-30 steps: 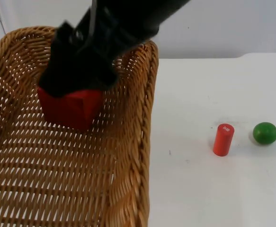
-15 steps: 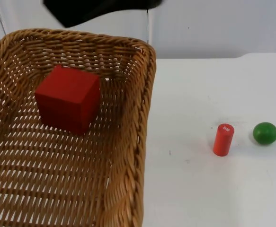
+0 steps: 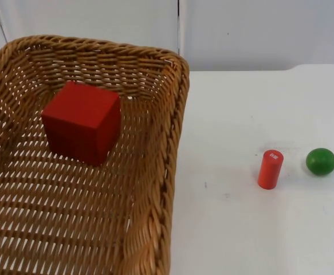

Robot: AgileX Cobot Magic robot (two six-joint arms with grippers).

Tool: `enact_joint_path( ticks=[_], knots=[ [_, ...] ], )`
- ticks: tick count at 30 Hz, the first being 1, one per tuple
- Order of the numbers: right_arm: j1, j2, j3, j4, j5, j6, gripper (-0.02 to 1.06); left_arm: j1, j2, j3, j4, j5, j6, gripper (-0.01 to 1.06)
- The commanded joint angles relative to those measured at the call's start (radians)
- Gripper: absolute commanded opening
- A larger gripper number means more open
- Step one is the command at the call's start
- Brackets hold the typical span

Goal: Pick up the basket with the left hand and place the object to the left of the red cylinder into the basket with the right hand.

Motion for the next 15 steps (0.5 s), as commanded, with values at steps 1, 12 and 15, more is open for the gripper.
enact_joint_path(
  ticks=[1,12,15],
  knots=[
    [0.000,-0.032,0.015,0.004,0.019,0.008,1.00,-0.004,-0.012,0.002,-0.033,-0.003,0.011,0.00],
    [0.000,-0.188,0.154,-0.098,-0.073,0.105,1.00,-0.004,-0.012,0.002,-0.033,-0.004,0.020,0.00],
    [0.000,-0.216,0.173,-0.103,-0.083,0.111,1.00,-0.004,-0.012,0.002,-0.033,-0.004,0.020,0.00]
  ],
)
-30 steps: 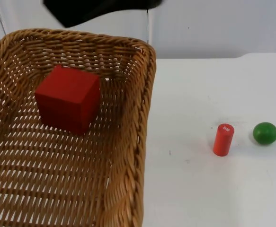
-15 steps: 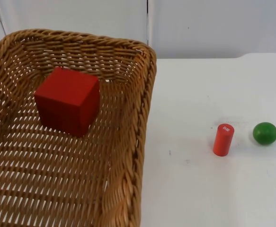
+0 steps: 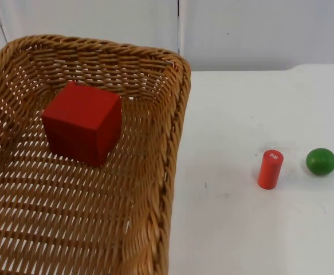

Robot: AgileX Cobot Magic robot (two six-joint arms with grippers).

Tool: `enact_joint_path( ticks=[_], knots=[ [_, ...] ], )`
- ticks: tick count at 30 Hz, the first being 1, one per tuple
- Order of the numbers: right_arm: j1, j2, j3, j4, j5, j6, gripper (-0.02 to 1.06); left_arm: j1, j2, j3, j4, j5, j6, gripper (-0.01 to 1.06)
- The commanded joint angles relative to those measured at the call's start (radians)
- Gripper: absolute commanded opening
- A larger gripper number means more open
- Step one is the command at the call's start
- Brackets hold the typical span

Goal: Pick up the basket with the left hand and place the object to the left of the red cylinder into the basket with the right hand.

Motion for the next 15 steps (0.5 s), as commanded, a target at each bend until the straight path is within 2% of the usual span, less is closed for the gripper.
enact_joint_path(
  ticks=[1,9,15],
  knots=[
    [0.000,-0.028,0.020,-0.010,-0.020,0.013,1.00,-0.004,-0.012,0.002,-0.033,-0.006,0.007,0.00],
    [0.000,-0.040,0.026,-0.026,-0.030,0.015,1.00,-0.004,-0.012,0.002,-0.013,-0.017,0.008,0.00],
    [0.000,-0.040,0.026,-0.033,-0.037,0.015,1.00,-0.004,-0.010,0.002,-0.008,-0.071,0.008,0.00]
  ],
)
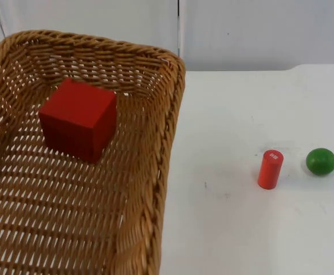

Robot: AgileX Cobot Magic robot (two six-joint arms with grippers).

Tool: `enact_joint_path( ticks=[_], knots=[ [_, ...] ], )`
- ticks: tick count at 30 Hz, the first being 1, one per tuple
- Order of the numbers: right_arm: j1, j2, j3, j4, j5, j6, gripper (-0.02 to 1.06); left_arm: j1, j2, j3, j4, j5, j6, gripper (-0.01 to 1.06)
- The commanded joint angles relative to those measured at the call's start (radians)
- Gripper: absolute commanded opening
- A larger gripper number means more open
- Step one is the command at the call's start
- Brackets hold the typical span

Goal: Pick up the basket with the left hand and place the object to the left of the red cylinder into the basket with the right hand.

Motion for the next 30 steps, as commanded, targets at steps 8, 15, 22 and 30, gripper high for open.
enact_joint_path(
  ticks=[8,15,22,30],
  knots=[
    [0.000,-0.004,0.006,-0.005,-0.014,0.003,1.00,-0.004,0.099,0.002,-0.070,-0.056,0.067,0.00],
    [0.000,-0.004,0.006,-0.005,-0.002,0.003,1.00,-0.004,0.239,0.002,-0.189,-0.130,0.189,0.00],
    [0.000,-0.004,0.006,-0.005,-0.002,0.003,1.00,-0.004,0.409,-0.004,-0.256,-0.243,0.291,0.00],
    [0.000,-0.004,0.006,-0.007,0.012,0.003,1.00,-0.004,0.578,-0.118,-0.282,-0.247,0.343,0.00]
  ],
)
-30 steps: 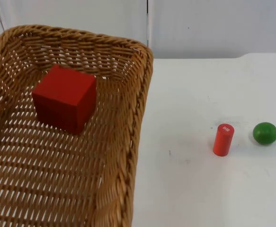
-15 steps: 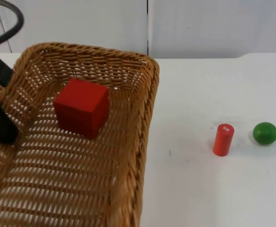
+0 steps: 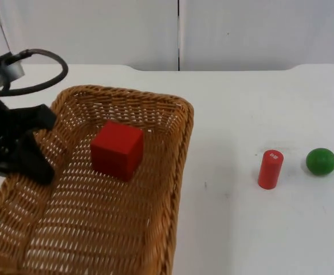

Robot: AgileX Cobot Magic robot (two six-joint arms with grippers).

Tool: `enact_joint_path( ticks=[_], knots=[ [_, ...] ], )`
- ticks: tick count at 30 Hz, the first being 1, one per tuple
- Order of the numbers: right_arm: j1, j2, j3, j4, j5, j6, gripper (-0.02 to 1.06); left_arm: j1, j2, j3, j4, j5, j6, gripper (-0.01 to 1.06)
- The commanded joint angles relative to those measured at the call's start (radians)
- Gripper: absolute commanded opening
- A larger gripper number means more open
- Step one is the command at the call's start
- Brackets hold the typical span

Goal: Pick up the basket with the left hand and place the object to the left of the red cylinder into the basket with the right hand.

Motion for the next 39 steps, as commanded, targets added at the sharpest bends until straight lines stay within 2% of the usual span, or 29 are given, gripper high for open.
enact_joint_path(
  ticks=[1,9,14,26,32,39],
  knots=[
    [0.000,-0.004,0.006,-0.003,0.000,-0.001,1.00,-0.004,0.023,-0.038,-0.053,0.009,0.017,0.00],
    [0.000,-0.004,0.006,-0.003,0.009,-0.001,1.00,0.016,0.157,-0.196,-0.048,0.028,0.044,0.00],
    [0.000,0.002,0.006,-0.003,0.009,-0.020,1.00,0.027,0.246,-0.300,-0.046,0.086,0.046,0.00],
    [0.000,0.026,0.006,-0.002,0.016,-0.028,1.00,0.049,0.415,-0.486,-0.046,0.089,0.046,0.00],
    [0.000,0.026,0.006,-0.002,0.016,-0.028,1.00,0.066,0.443,-0.518,-0.042,0.094,0.048,0.00],
    [0.000,0.026,0.006,-0.002,0.016,-0.028,1.00,0.066,0.479,-0.518,-0.048,0.043,0.058,0.00]
  ],
)
